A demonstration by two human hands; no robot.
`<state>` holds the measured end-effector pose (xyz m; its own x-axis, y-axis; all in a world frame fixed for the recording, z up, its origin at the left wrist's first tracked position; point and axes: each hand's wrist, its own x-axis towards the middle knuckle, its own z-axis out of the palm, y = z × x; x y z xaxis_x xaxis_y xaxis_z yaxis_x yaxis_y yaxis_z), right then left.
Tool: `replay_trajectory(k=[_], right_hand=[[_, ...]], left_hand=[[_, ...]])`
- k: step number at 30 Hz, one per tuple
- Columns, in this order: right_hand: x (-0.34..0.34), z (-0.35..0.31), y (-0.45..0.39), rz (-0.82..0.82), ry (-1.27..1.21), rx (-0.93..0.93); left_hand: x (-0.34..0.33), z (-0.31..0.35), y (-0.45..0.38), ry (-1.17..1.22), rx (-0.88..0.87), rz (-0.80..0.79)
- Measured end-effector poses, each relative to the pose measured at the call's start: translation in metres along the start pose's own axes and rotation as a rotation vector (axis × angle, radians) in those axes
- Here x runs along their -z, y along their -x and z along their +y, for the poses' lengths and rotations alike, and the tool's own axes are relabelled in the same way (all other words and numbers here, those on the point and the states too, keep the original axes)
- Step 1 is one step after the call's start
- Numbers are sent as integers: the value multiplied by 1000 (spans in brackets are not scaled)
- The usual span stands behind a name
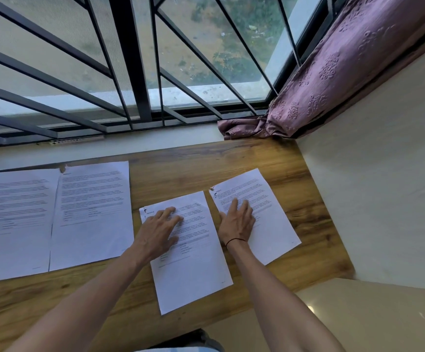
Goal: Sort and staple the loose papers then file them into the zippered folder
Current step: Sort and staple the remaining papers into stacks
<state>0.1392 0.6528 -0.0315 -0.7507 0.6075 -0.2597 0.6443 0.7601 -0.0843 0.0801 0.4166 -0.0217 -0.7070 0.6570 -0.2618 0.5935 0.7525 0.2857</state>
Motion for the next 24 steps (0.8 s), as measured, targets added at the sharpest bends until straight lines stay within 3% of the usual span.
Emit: replay_trajectory(k=[4, 8, 12, 15, 21, 24], right_hand=[[7, -6, 3, 29, 152, 130], [22, -18, 8, 17, 124, 175], [29, -37, 13, 56, -79, 204], [35, -59, 23, 23, -198, 222], [24, -101, 50, -142, -267, 308], [14, -102, 52, -84, -303, 332]], left_hand=[[1, 1, 0, 12, -6, -6], [-1, 2, 3, 114, 25, -25], [6, -6, 11, 328, 225, 114], [13, -22, 17, 352, 353, 220], [20, -35, 27, 397, 518, 294], [17, -34, 31, 482, 596, 270]])
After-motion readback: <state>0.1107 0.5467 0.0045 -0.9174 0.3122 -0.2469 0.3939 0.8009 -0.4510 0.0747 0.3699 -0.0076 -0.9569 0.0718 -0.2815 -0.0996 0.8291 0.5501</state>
